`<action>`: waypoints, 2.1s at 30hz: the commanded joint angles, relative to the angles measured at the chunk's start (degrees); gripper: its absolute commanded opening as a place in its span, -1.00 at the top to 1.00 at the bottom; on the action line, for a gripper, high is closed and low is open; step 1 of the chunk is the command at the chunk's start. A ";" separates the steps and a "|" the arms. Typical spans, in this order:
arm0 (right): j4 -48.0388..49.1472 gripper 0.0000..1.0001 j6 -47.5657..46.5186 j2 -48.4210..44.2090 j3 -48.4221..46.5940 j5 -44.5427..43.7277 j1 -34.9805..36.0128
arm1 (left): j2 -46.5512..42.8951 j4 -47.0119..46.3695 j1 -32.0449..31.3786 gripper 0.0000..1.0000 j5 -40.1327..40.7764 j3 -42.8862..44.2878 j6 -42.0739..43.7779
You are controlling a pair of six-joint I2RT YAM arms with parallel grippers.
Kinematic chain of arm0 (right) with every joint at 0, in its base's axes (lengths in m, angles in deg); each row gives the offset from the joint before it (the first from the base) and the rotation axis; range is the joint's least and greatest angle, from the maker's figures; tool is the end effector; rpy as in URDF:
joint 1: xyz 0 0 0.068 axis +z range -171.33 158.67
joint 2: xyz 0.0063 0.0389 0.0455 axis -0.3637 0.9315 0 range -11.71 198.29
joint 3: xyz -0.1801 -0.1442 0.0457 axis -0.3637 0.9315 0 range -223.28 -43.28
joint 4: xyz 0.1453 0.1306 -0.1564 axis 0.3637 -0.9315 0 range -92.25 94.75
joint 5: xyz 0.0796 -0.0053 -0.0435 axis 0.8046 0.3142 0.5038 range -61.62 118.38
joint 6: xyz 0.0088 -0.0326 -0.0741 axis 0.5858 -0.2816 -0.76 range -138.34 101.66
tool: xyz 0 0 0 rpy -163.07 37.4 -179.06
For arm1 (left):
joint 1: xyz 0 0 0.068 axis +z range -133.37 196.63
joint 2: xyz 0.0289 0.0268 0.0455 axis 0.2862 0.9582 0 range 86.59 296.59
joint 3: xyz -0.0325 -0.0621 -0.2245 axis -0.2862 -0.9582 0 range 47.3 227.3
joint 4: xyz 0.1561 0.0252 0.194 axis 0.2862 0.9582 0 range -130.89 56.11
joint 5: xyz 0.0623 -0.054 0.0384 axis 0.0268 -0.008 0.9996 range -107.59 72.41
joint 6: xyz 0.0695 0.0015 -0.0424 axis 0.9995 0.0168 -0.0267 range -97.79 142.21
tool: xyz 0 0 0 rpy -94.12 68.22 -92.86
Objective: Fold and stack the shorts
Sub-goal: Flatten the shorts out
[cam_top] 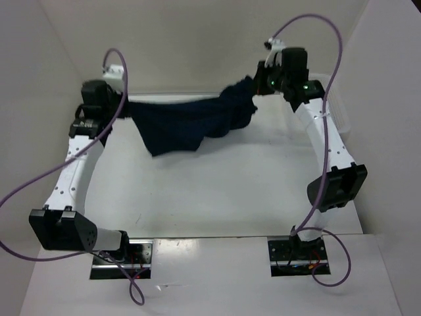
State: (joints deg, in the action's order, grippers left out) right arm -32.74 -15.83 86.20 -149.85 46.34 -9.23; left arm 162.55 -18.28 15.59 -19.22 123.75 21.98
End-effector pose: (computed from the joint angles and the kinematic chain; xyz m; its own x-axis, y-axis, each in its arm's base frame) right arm 0.3826 0.1043 0.3626 -0.4915 -0.0629 -0.8686 -0.4424 0.8772 0.1868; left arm 0.3318 -0.0080 0.3392 -0.3767 0.0028 -0.9263 0.0430 0.9990 -0.0145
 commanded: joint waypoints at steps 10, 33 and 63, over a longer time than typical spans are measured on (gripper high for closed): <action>5.33 1.00 0.93 -13.61 4.04 2.00 -0.23 | -11.43 -11.10 2.00 1.00 1.80 3.66 0.23; -14.00 1.00 -24.74 -22.24 42.06 2.96 -0.85 | -76.29 31.44 -1.69 1.00 -8.65 -47.70 0.23; -1.27 -0.76 -24.74 -15.21 37.47 -16.01 11.28 | 0.67 5.08 -8.81 -0.57 -5.06 -30.03 0.23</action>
State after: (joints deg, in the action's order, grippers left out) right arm -42.51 -40.92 69.50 -114.33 35.58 0.67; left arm 162.25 -7.54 7.88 -30.78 93.04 21.96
